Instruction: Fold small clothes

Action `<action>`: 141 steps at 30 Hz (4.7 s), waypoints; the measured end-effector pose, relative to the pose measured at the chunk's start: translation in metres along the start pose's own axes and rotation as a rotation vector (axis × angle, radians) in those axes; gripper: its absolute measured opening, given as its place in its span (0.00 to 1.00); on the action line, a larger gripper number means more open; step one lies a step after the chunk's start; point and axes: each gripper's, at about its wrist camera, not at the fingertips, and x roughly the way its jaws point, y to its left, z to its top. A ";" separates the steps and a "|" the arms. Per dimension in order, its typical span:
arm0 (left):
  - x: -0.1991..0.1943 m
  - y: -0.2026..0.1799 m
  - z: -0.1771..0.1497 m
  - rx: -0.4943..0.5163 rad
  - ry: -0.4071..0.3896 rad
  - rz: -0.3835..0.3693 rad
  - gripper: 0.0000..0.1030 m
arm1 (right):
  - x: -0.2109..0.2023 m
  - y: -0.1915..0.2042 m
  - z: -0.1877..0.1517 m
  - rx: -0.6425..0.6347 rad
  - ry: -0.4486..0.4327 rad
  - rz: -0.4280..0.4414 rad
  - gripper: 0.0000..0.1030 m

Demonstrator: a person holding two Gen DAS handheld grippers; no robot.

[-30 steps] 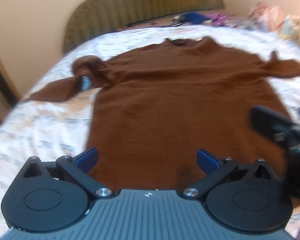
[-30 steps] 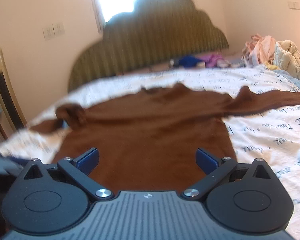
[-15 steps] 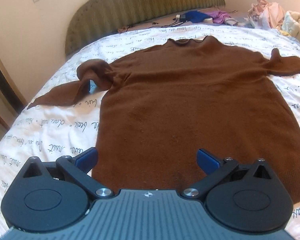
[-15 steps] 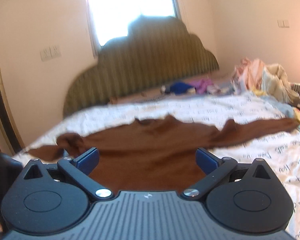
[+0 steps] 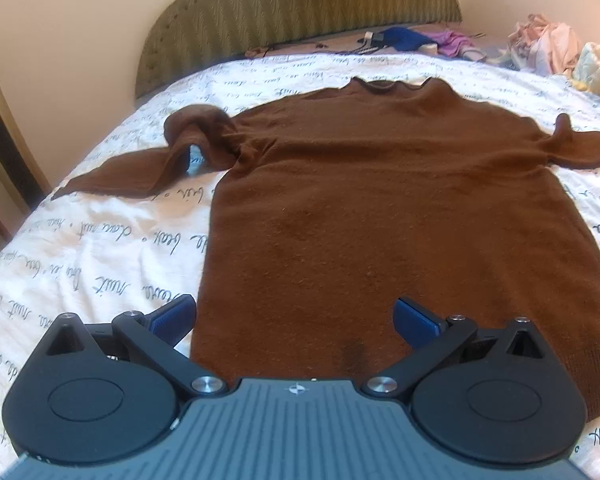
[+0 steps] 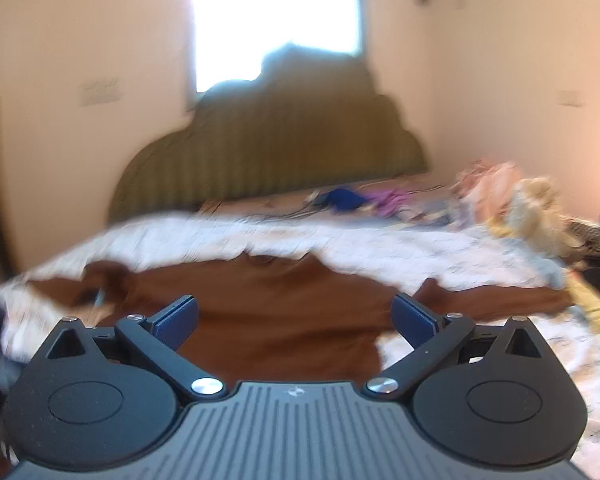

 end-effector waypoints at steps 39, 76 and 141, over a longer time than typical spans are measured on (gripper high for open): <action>0.052 -0.058 0.033 0.052 0.027 -0.050 1.00 | 0.046 -0.080 -0.026 0.070 0.105 0.046 1.00; 0.122 -0.135 0.046 0.047 -0.057 -0.271 1.00 | 0.189 -0.538 0.046 0.753 0.175 -0.149 0.91; 0.211 -0.026 0.204 -0.479 0.208 -0.888 0.03 | 0.108 -0.193 0.008 0.385 0.081 0.227 1.00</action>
